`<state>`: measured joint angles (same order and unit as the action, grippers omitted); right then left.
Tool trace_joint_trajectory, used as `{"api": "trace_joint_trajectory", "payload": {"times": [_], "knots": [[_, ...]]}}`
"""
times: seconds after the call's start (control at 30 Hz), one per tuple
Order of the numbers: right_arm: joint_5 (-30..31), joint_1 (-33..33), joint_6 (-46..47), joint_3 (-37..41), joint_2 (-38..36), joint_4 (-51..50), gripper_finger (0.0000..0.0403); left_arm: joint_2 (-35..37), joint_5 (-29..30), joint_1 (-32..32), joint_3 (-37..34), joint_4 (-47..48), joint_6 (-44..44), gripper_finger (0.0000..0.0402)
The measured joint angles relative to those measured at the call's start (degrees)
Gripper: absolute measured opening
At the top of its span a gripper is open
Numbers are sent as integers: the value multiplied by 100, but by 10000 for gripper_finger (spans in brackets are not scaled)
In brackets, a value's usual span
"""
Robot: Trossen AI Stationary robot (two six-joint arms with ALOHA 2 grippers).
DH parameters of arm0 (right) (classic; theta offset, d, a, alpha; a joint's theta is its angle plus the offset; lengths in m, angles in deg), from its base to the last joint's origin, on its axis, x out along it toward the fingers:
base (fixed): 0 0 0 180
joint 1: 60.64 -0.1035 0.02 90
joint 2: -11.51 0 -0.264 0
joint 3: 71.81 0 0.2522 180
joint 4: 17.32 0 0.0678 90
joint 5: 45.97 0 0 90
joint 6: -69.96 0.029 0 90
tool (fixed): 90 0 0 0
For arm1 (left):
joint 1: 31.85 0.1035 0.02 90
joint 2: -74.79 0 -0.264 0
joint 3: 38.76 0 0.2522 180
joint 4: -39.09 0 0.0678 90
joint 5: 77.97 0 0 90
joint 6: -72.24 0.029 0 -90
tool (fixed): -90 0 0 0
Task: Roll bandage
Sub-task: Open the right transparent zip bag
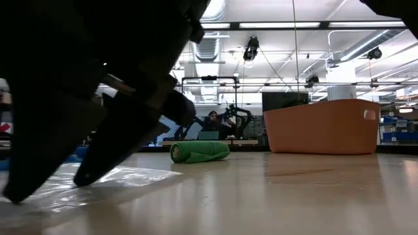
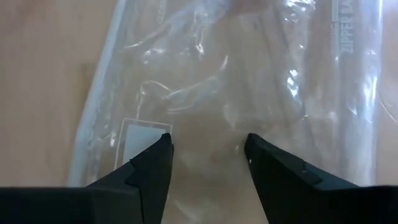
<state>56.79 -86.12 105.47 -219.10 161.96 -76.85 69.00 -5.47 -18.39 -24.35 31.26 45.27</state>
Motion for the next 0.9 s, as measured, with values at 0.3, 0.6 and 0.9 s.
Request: {"api": "trace_joint_trajectory", "payload": {"times": [0.3,0.6,0.9], "knots": [[-395,-70,114,-61,-94,-815,199,-402,33,0,44,-23,-216,320],[-508,-235,68,-11,-555,-2066,199,-787,42,0,44,-17,-207,320],[-357,-364,102,-2,-913,-2849,199,-1143,44,0,46,-34,-207,320]]}}
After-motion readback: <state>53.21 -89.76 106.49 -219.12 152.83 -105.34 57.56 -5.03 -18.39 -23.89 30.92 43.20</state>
